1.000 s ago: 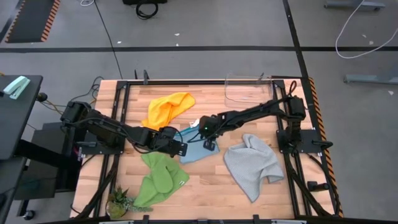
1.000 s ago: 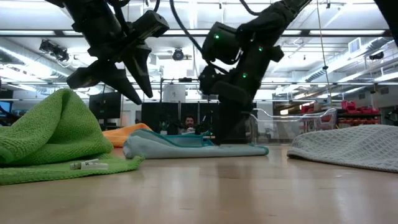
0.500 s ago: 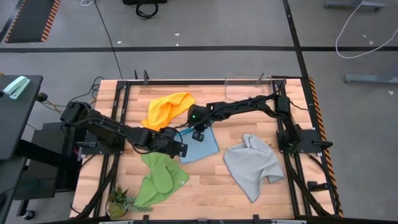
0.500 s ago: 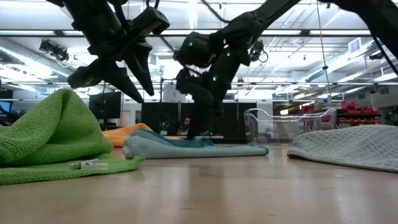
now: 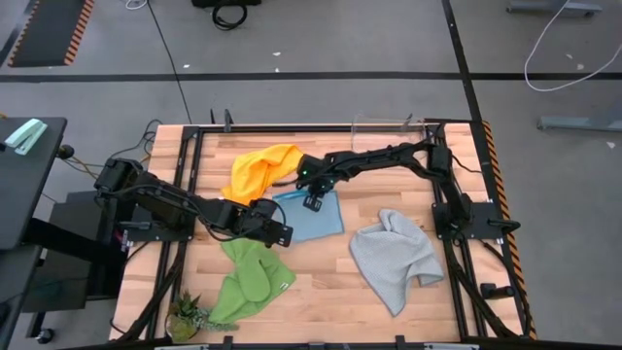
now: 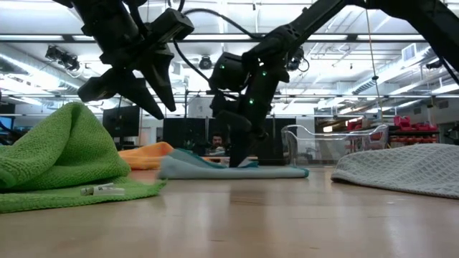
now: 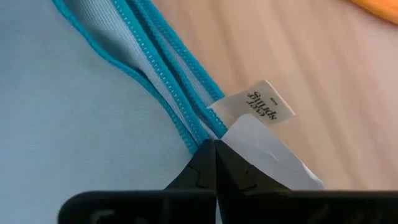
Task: Fold microfiber towels
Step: Fold the blue microfiber cloth, then put the blue microfiber cloth into the transparent bin
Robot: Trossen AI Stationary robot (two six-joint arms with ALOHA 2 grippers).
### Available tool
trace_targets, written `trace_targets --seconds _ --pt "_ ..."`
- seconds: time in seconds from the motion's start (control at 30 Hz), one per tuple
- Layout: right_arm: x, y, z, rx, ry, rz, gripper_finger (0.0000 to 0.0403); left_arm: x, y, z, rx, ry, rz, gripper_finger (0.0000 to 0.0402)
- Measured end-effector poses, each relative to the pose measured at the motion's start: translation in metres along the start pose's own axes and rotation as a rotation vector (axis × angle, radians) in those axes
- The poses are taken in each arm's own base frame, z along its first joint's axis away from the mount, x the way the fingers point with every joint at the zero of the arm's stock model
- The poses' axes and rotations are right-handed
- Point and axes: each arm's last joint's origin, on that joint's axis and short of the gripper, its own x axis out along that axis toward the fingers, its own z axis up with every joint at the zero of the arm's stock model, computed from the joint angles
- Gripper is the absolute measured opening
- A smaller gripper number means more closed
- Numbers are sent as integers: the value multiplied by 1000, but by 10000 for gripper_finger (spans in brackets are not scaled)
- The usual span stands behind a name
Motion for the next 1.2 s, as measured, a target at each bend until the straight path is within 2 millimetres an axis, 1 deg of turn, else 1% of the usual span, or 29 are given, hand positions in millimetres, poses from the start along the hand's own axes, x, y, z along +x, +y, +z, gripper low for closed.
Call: trace_targets --seconds 0.1,0.2,0.4,0.47,0.53,0.67,0.77,0.87,0.93,1.03,1.1,1.2 --pt "-3 -5 -2 39 29 -19 0 0 0 0 5 -3 2 107" --pt "-8 -3 -6 53 53 -32 0 0 1 1 8 -35 14 107" --pt "-14 0 -6 84 47 -59 0 1 10 8 -9 -113 104 107" --pt "-19 1 -7 94 46 -59 3 2 14 12 -16 -116 141 107" --pt "-30 3 -4 114 12 -50 8 3 18 16 -13 -117 181 107" --pt "-59 5 1 128 -63 -29 17 6 24 26 -36 -128 223 107" --pt "-89 6 3 132 -131 -11 18 8 26 34 -66 -123 233 107" --pt "-120 5 0 134 -173 -1 19 14 30 42 -94 -72 248 107" --pt "-141 6 -6 127 -182 4 22 19 33 47 -86 -38 258 107" --pt "-178 11 -22 95 -182 15 28 23 36 54 -91 -20 271 107" --pt "-204 19 -36 57 -192 31 32 25 38 59 -88 -22 272 106" --pt "-245 32 -57 3 -264 77 34 28 41 70 -77 17 230 99"
